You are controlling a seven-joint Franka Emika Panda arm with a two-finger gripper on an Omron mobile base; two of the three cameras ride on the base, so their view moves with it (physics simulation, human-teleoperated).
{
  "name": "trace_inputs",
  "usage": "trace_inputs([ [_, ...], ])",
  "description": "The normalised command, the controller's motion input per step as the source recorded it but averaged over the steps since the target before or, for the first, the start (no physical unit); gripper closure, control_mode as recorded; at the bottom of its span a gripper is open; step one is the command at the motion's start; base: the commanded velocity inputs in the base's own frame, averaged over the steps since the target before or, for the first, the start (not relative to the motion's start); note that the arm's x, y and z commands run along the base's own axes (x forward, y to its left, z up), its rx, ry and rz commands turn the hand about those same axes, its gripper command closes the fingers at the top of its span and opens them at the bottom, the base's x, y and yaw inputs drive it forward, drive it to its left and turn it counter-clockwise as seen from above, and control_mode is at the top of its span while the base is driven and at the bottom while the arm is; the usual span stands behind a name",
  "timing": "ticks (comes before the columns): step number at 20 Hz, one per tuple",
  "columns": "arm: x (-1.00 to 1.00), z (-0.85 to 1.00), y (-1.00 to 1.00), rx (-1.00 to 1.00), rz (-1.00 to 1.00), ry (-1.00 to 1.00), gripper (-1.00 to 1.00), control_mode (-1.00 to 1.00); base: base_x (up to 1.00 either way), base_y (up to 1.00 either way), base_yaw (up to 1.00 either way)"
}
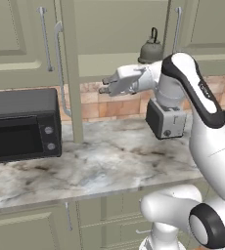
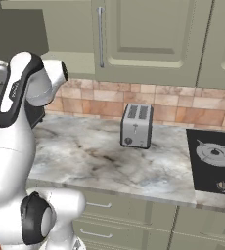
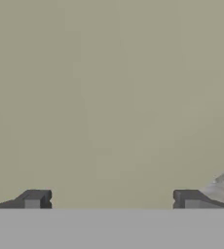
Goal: Open the cabinet, pick the kettle from the cabinet, and place it in the sink.
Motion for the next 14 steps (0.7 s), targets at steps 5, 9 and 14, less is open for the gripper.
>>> trace_inputs([
  [5,0.0,0.03,-0.62,0.0,-0.12,0.0,-1.0,-1.0,0.0,0.0,0.0],
  [9,0.0,0.08,-0.58,0.0,-0.11,0.0,-1.0,-1.0,0.0,0.0,0.0],
  [14,0.0,0.13,-0.55,0.0,-0.11,0.0,-1.0,-1.0,0.0,0.0,0.0],
])
